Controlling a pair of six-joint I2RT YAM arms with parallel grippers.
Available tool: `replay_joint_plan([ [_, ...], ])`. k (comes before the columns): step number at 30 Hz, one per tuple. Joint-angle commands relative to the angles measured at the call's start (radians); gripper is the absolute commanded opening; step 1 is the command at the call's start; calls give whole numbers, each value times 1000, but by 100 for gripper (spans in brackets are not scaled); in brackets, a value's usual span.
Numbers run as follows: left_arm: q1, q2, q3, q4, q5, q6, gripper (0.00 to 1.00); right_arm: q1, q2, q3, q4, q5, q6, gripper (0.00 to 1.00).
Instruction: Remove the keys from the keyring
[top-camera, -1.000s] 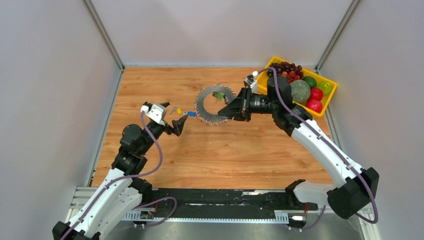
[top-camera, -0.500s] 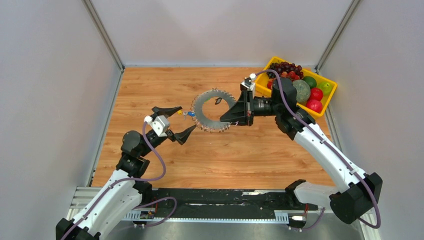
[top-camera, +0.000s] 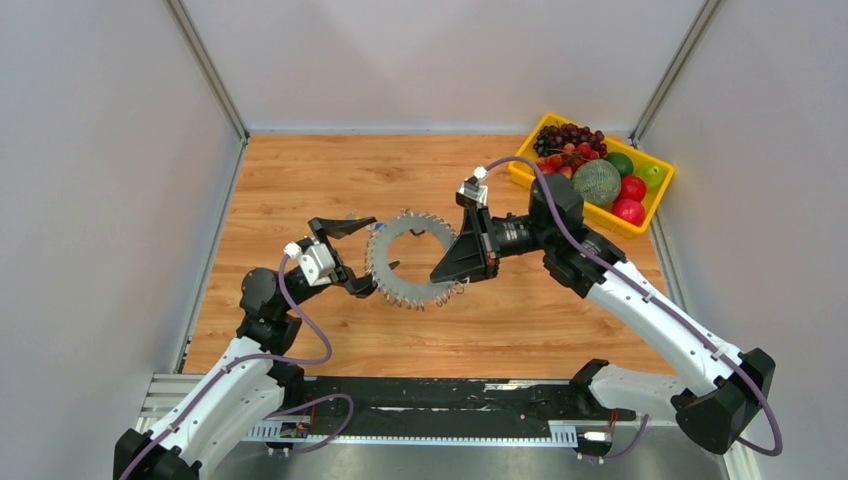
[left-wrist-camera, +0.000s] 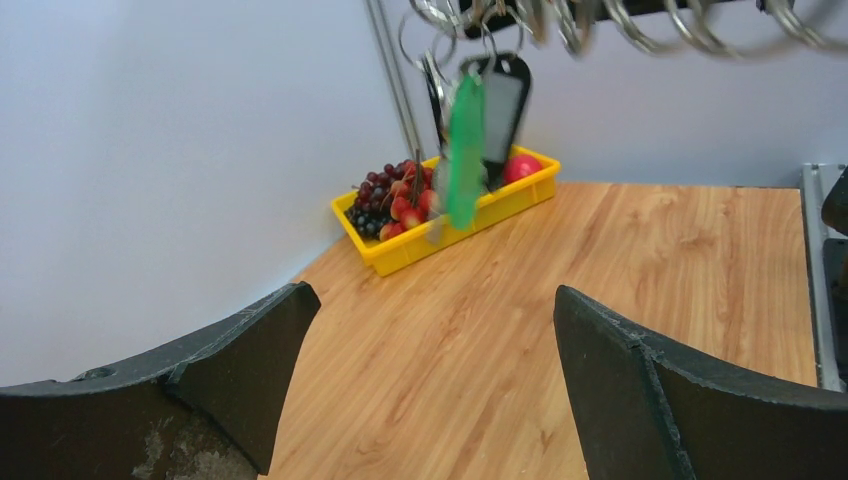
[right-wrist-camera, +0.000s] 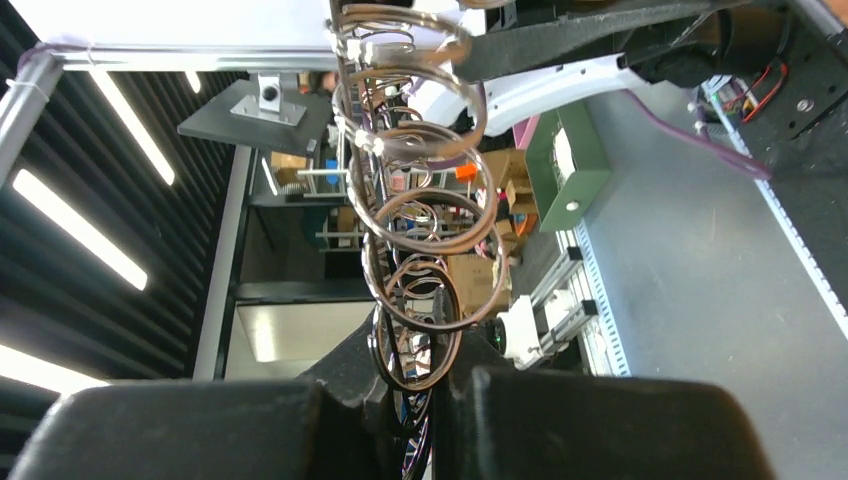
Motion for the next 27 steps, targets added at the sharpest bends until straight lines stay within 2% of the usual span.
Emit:
replay_joint_plan([
  [1,0,-1,-6,104,55,-37,100,81,13,-8,53,49,14,0],
  [5,0,-9,-8,102,62,-34,99,122,32,-26,75,69,18,0],
  [8,0,-11,-6,86,89,-23,89,126,33,-47,94,77,28,0],
  [17,0,-7,1,80,144,-27,69,131,40,-82,124,76,43,0],
  [20,1,-4,7,63,133,-26,68,132,41,-83,154,74,45,0],
  [24,0,-5,17,30,111,-12,79,136,41,-91,163,72,47,0],
  [27,1,-2,22,22,119,-8,72,138,39,-95,169,71,51,0],
])
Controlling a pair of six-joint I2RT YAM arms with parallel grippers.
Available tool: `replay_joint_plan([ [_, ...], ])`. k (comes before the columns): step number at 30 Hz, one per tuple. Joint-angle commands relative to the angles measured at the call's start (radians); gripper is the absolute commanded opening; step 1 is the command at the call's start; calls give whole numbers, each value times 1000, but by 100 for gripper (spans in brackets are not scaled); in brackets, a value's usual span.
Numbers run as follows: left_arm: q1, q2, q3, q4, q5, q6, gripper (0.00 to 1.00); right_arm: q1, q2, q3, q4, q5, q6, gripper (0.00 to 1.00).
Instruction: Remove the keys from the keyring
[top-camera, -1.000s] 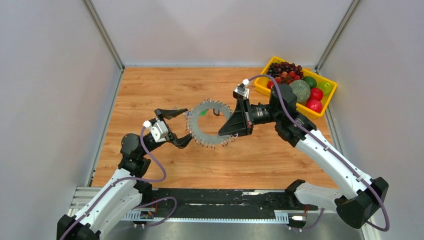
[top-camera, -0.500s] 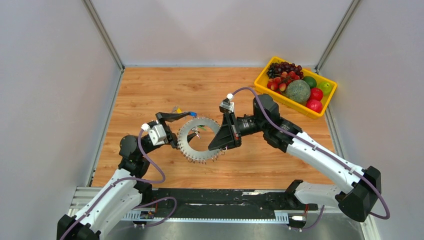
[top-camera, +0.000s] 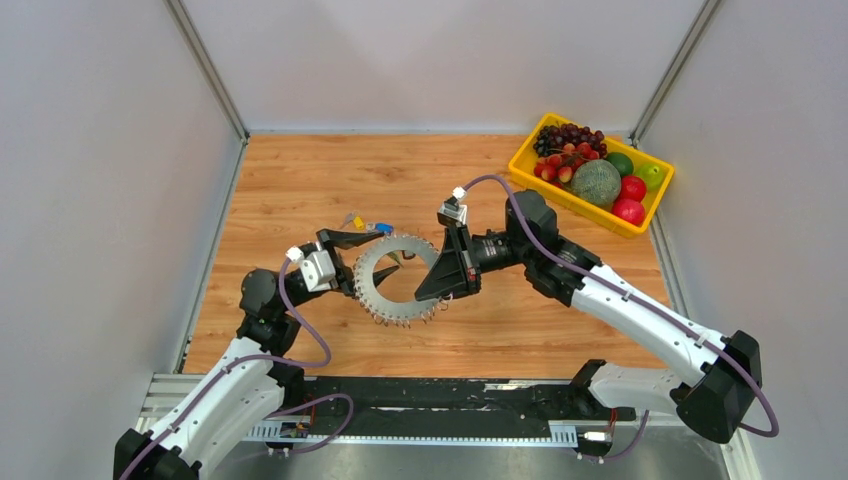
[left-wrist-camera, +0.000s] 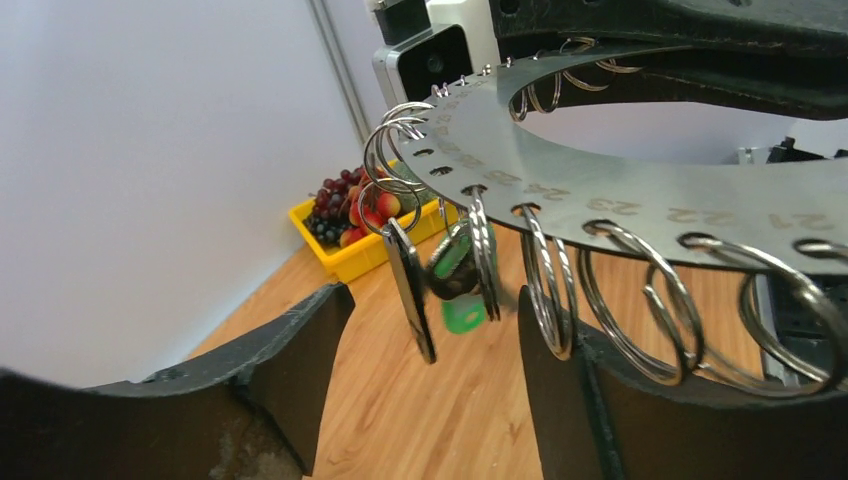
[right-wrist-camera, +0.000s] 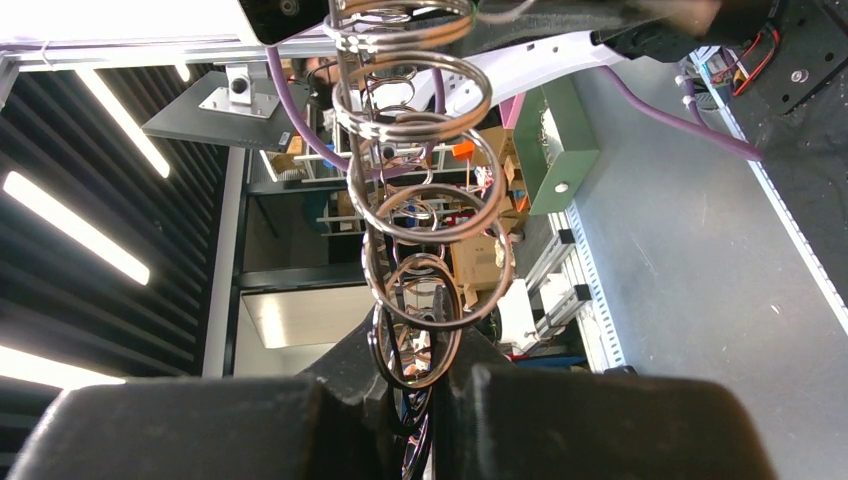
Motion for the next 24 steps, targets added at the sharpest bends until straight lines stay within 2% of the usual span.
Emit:
replay_joint_plan([
  [1,0,3,28,-6,16,10,70,11,-4,1,78,2,38,0],
  [4,1,3,31,-14,-5,6,65,17,-5,-3,82,3,39,0],
  [7,0,4,42,-47,-22,19,68,26,-4,-6,91,4,43,0],
  [9,0,5,46,-60,-20,30,62,31,-3,-7,93,7,43,0],
  [13,0,2,46,-74,-46,35,38,34,-5,-11,94,9,42,0],
  [19,1,-11,48,-121,-98,77,8,32,-16,-18,94,18,18,0],
  [21,0,-21,52,-144,-129,95,1,26,-21,-30,94,18,-11,3],
  [24,0,-32,56,-171,-169,120,0,13,-30,-62,94,13,-73,9],
])
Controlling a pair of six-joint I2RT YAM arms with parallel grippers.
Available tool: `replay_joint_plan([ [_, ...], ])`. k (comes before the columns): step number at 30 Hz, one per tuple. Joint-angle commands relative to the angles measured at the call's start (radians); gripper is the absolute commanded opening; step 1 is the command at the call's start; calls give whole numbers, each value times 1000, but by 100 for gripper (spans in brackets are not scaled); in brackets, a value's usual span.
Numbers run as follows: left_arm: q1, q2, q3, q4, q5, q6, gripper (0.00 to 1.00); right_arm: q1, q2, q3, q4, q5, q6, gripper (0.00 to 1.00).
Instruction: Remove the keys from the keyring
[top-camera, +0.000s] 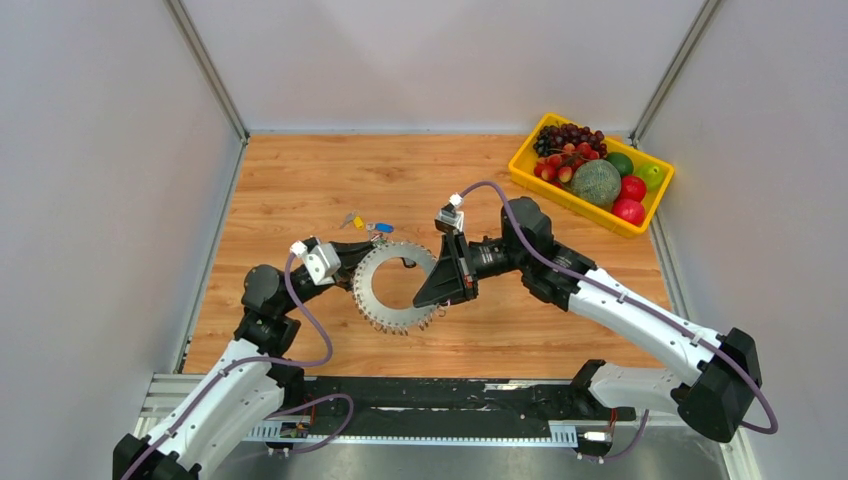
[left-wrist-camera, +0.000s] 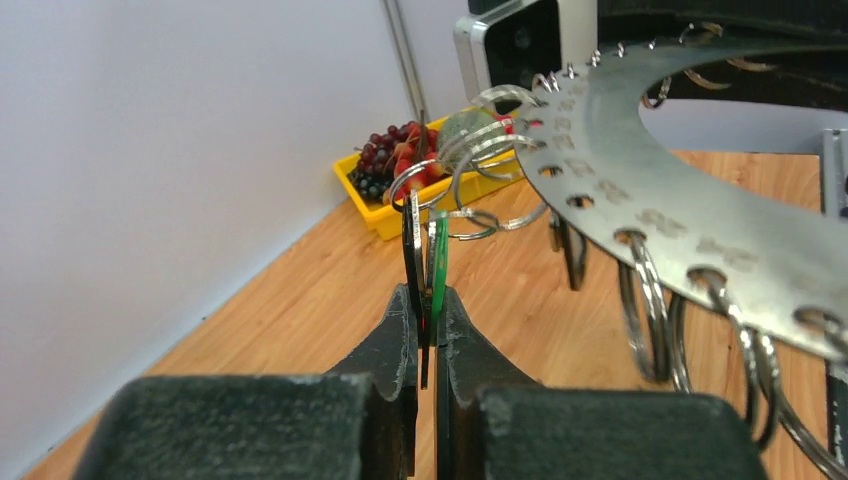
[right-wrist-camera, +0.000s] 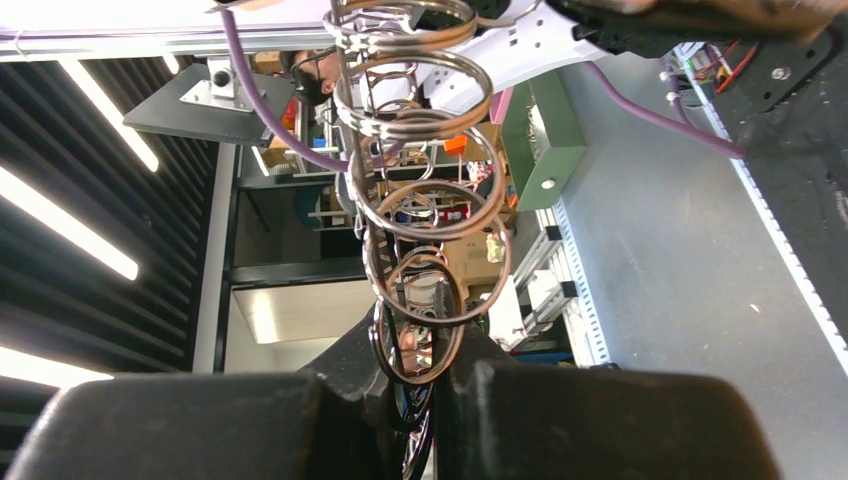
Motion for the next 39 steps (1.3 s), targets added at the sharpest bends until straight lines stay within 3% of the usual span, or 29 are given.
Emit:
replay_joint_plan([
  [1,1,-21,41,-40,-71,58,0,-17,-34,-39,62,-6,-83,11],
  [8,1,-31,46,-66,-70,99,0,-85,8,-117,48,-107,-320,30],
  [12,1,-27,50,-76,-45,121,0,-145,51,-103,-113,-89,-569,66],
  [14,1,-23,53,-73,-27,122,0,-174,72,-69,-248,-18,-687,75],
  [19,1,-19,54,-70,-1,127,0,-186,84,70,-489,320,-935,75],
  [25,1,-6,50,-70,29,147,0,-185,-8,114,-463,587,-1027,71],
  [28,0,0,51,-70,43,147,0,-184,-85,87,-367,568,-1102,72],
  [34,-1,3,45,-44,110,138,0,-182,-225,-48,-51,319,-1235,76],
  [39,-12,4,29,8,214,137,0,-139,-231,-77,100,216,-1323,79],
])
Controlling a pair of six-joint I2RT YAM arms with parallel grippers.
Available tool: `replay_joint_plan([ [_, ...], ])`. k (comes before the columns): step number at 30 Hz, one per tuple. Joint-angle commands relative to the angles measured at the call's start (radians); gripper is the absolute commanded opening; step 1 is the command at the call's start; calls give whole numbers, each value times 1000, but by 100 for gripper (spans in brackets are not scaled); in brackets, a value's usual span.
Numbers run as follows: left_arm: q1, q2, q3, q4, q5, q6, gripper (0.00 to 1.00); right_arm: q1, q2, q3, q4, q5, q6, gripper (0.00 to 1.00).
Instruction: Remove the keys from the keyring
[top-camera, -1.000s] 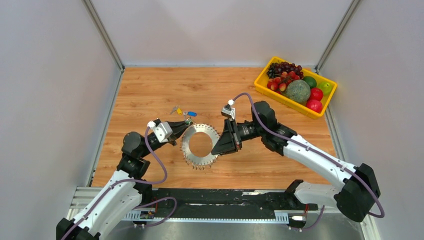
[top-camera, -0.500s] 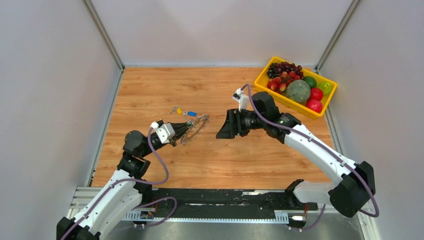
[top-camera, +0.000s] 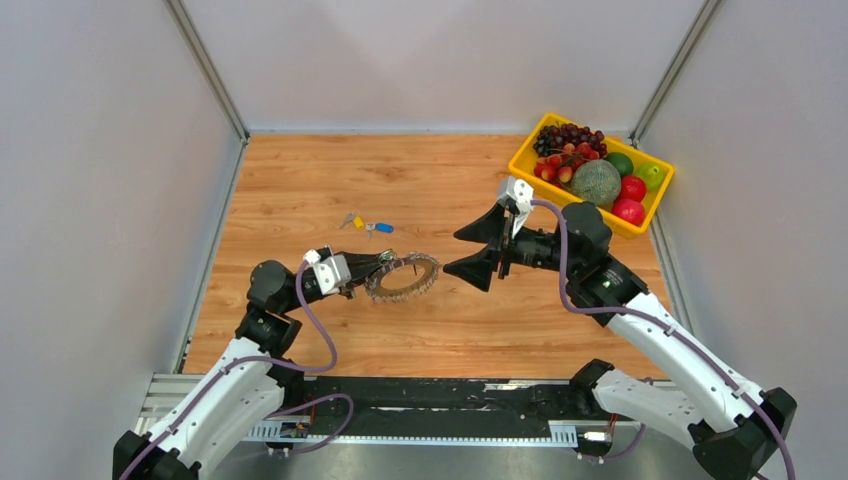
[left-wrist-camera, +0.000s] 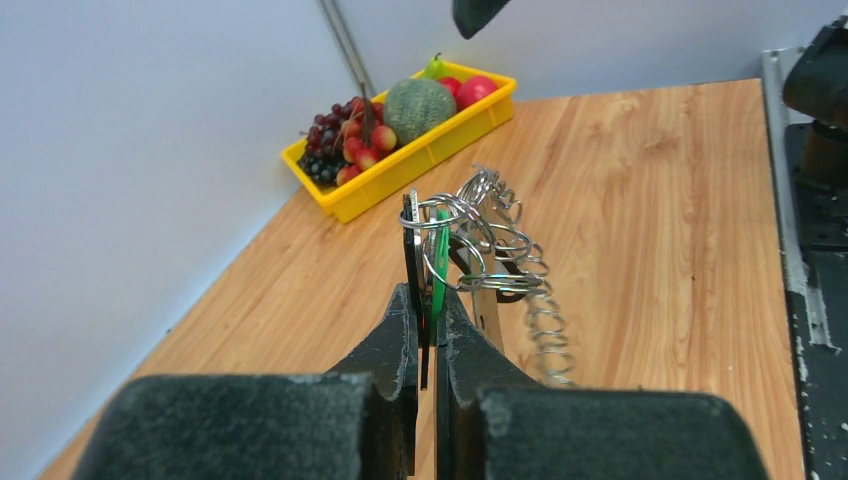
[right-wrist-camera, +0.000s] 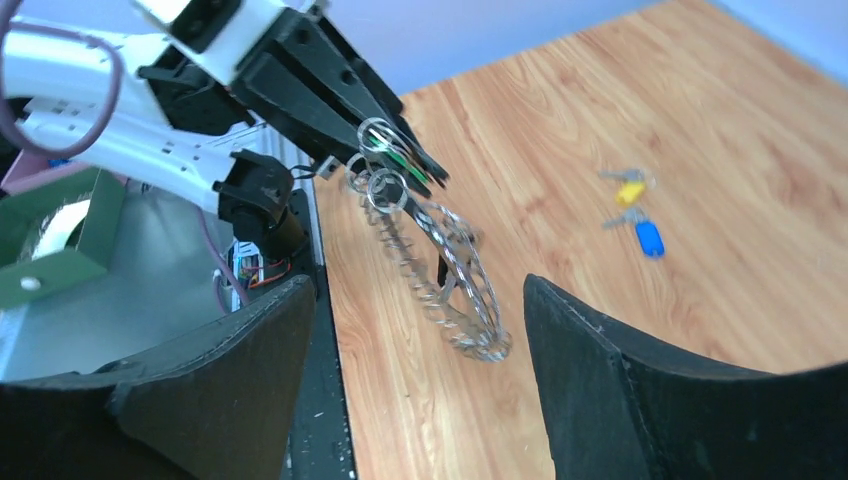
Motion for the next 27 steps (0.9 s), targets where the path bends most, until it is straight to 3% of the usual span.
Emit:
replay_joint_plan([
  [1,-16,-4,28,112,133,19,0,49,17,-17,215,-151,-154,79],
  [7,-32,-4,23,117,183,40,0,141,104,9,226,-256,-326,78],
  [18,-49,-14,21,138,241,38,0,227,195,21,206,-106,-451,76],
  [20,-52,-15,19,140,245,39,0,232,209,26,200,-112,-453,69],
  [27,-53,-24,18,143,233,40,0,261,266,46,156,-103,-463,29],
])
